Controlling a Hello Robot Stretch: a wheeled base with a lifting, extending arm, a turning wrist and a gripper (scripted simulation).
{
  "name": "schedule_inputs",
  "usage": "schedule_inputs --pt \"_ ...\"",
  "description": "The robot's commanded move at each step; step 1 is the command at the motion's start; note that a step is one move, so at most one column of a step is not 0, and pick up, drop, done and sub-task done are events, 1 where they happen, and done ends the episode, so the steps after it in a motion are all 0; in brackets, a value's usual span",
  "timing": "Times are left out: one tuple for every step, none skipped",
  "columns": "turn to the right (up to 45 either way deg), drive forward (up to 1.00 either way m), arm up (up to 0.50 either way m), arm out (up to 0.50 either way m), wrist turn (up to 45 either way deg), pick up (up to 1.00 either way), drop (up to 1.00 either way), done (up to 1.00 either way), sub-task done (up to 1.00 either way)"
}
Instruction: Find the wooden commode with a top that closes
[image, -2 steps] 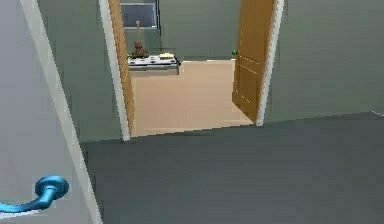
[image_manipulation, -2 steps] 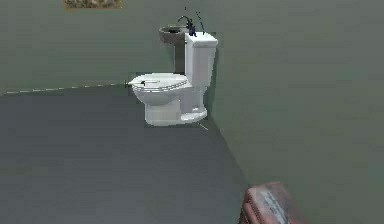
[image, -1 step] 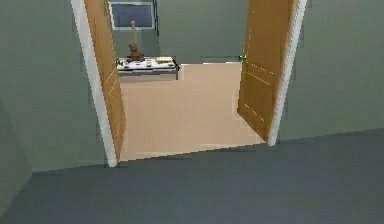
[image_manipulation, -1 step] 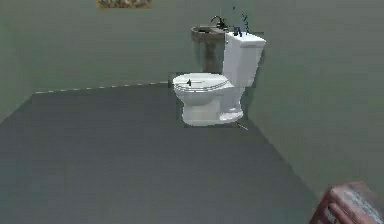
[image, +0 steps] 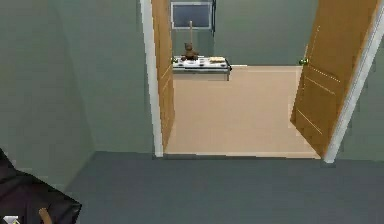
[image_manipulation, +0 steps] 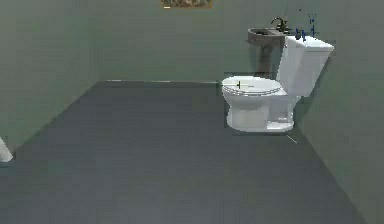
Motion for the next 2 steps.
schedule_inputs --pt "0.0 0.20 0.00 0.00 0.0 0.00 0.00 0.00 0.00" --pt "-45.0 0.00 0.00 0.00 0.0 0.00 0.00 0.00 0.00"
